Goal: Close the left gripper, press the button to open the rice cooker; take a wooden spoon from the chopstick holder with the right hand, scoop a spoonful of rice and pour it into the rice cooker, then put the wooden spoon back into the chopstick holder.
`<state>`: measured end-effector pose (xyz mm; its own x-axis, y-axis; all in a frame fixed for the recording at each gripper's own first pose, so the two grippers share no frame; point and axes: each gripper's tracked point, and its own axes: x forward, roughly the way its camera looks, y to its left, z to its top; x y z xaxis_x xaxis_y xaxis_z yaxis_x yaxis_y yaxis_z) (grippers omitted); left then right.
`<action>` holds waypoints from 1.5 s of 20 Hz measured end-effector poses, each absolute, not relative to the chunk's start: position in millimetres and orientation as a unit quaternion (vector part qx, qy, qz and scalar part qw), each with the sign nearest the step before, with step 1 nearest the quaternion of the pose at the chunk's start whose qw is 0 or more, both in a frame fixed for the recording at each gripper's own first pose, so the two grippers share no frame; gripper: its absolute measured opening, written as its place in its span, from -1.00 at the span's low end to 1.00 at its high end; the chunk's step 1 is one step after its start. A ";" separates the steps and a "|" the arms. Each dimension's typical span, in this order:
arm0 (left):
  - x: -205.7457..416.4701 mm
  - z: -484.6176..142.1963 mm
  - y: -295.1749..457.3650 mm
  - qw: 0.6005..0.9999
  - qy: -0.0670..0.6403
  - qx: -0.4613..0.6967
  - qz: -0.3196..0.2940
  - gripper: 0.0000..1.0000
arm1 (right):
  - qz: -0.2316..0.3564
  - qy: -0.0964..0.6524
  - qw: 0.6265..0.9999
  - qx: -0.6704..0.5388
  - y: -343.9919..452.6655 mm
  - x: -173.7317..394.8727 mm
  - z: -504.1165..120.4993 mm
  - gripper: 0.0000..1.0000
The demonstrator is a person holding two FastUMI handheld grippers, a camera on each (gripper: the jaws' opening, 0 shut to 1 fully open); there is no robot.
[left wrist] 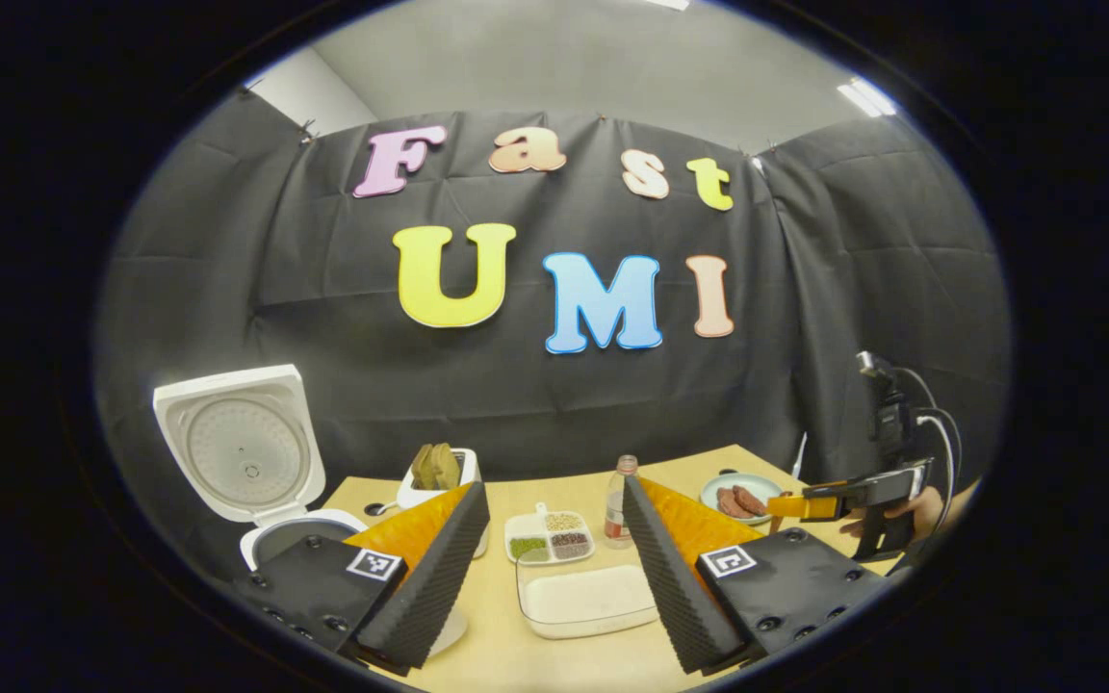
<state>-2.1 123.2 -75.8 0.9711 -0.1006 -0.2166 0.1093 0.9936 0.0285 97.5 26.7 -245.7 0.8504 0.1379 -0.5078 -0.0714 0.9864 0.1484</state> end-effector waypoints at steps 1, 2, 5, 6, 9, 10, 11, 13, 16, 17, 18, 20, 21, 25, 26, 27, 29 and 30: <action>-0.1 -71.5 128.2 0.993 0.105 0.019 -0.046 0.89 | 0.056 0.246 0.967 0.046 26.6 95.3 -226.2 1.00; 2.3 -65.9 136.0 0.994 0.099 0.020 -0.036 0.94 | 0.062 0.222 0.973 0.034 31.3 91.9 -205.9 1.00; 6.5 -59.4 161.2 0.995 0.102 0.010 -0.007 0.94 | 0.095 0.176 0.979 0.035 58.1 84.1 -149.4 0.99; 8.7 -55.3 171.3 0.995 0.099 0.003 0.003 0.94 | 0.105 0.168 0.979 0.045 67.9 48.7 -123.1 0.99; 10.6 -42.9 208.5 0.995 0.091 -0.014 0.043 0.94 | 0.118 0.135 0.982 0.054 87.4 49.3 -88.7 0.99; 11.4 -39.7 222.9 0.994 0.091 -0.013 0.060 1.00 | 0.122 0.123 0.983 0.051 92.7 48.5 -78.6 0.99; 16.8 -34.2 235.5 0.993 0.088 -0.011 0.073 1.00 | 0.126 0.113 0.985 0.047 97.3 47.6 -68.1 0.99; 20.1 -23.3 260.6 0.992 0.082 -0.003 0.096 1.00 | 0.129 0.097 0.986 0.036 103.6 47.0 -53.3 0.99; 27.7 -7.2 314.9 0.985 0.080 -0.007 0.155 1.00 | 0.139 0.087 0.986 0.042 115.2 47.2 -40.5 0.99; 30.0 -3.9 334.9 0.980 0.079 -0.011 0.180 0.93 | 0.141 0.085 0.985 0.049 117.6 47.8 -37.3 0.99; 32.8 -1.3 352.4 0.976 0.081 -0.017 0.204 1.00 | 0.143 0.083 0.985 0.055 119.7 46.9 -35.8 0.99; 30.0 0.7 378.7 0.970 0.080 -0.034 0.225 0.96 | 0.136 0.080 0.986 0.055 116.7 49.1 -34.0 0.99; 33.9 3.7 391.1 0.967 0.080 -0.033 0.239 1.00 | 0.132 0.082 0.987 0.049 115.1 49.6 -35.9 0.99; 53.5 10.1 439.3 0.950 0.078 -0.034 0.299 0.93 | 0.136 0.089 0.986 0.034 120.4 53.4 -38.5 0.99; 60.2 15.8 451.3 0.945 0.072 -0.036 0.317 1.00 | 0.135 0.091 0.986 0.033 120.3 53.9 -40.9 0.99; 67.6 21.4 464.3 0.940 0.066 -0.032 0.333 0.93 | 0.133 0.095 0.986 0.033 121.0 54.9 -43.8 0.99; 83.5 27.0 487.9 0.932 0.066 -0.024 0.356 0.93 | 0.133 0.107 0.985 0.032 122.2 57.2 -51.6 0.99; 91.8 26.8 498.0 0.929 0.068 -0.025 0.362 0.93 | 0.130 0.112 0.985 0.031 120.9 59.1 -54.4 0.99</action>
